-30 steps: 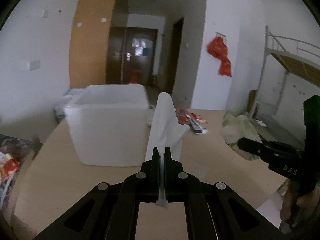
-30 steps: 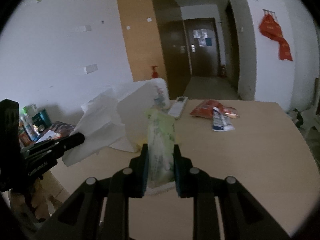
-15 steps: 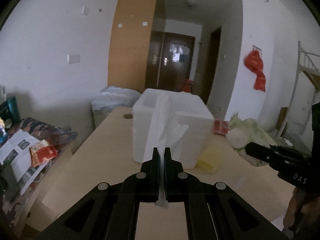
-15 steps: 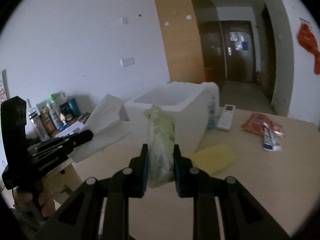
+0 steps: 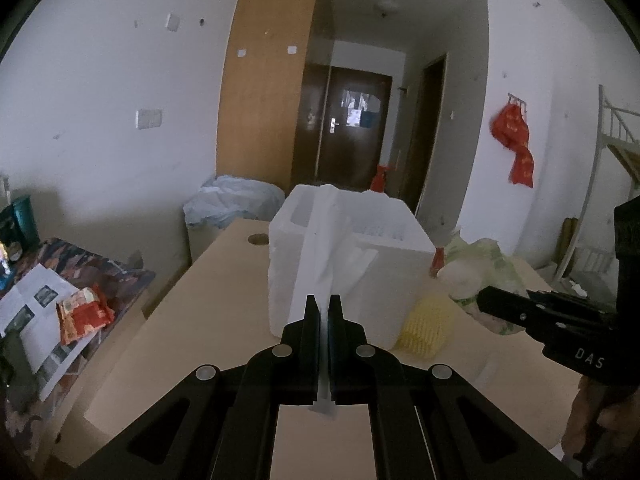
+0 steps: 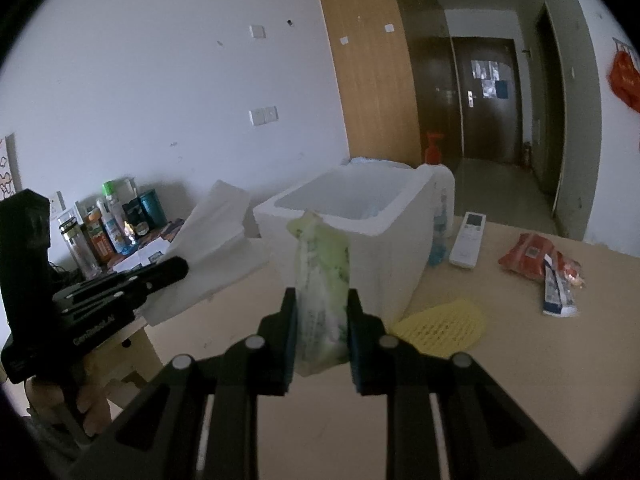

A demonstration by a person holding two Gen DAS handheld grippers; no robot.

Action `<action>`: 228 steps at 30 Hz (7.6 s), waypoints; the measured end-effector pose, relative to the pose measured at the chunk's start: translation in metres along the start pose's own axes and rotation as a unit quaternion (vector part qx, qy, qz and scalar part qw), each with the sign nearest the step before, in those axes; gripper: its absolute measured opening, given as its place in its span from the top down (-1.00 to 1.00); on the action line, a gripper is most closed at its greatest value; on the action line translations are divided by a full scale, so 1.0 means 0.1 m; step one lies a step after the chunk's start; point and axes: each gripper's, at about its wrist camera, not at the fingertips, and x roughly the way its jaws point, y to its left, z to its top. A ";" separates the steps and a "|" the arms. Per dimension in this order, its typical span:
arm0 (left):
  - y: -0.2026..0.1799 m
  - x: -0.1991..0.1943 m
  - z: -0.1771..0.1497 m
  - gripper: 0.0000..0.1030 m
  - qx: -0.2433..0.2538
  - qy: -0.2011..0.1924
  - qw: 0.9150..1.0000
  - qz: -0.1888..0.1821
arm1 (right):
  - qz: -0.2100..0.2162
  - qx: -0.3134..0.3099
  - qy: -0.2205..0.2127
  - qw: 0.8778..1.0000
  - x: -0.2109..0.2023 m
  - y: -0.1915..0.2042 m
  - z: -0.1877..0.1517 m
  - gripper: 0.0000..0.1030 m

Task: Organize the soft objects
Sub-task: 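Carry the tissue and the green-printed pack over the white foam box, then open the left tool to drop the white tissue into the foam box, then lower the green-printed pack into the foam box and open the right tool, then withdraw both tools from the foam box back over the table, then move the left tool toward the yellow foam net while the right tool approaches the white foam strip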

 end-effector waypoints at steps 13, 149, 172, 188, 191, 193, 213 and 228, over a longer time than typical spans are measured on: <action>-0.03 -0.08 0.71 0.94 0.001 -0.043 0.999 -0.001 | -0.009 -0.022 -0.037 0.999 -0.11 0.00 0.55 0.50; 0.24 0.65 1.13 -0.85 -0.002 -0.042 0.998 0.053 | -0.028 -0.031 -0.007 0.999 0.80 -0.37 1.17 -1.00; -0.33 -0.33 0.61 -0.99 0.012 -0.099 0.995 0.014 | -0.085 -0.027 -0.094 0.992 -0.53 -0.19 0.53 -1.00; -0.60 -0.70 0.33 -0.99 0.042 -0.120 0.992 -0.021 | -0.122 -0.011 -0.131 0.984 -0.98 -0.06 0.18 -1.00; -0.66 -0.75 0.28 -0.99 0.048 -0.121 0.991 -0.022 | -0.129 -0.014 -0.131 0.983 -1.06 -0.04 0.08 -1.00; -0.68 -0.80 0.26 -0.99 0.055 -0.125 0.990 -0.023 | -0.127 -0.017 -0.133 0.983 -1.11 -0.01 0.03 -1.00; -0.85 -0.75 0.02 -0.99 0.069 -0.122 0.987 -0.074 | -0.157 0.012 -0.138 0.978 -1.28 -0.10 -0.30 -1.00; -1.04 -0.20 -0.41 -0.99 0.076 -0.095 0.985 -0.120 | -0.189 0.022 -0.107 0.976 -1.06 -0.38 -0.72 -1.00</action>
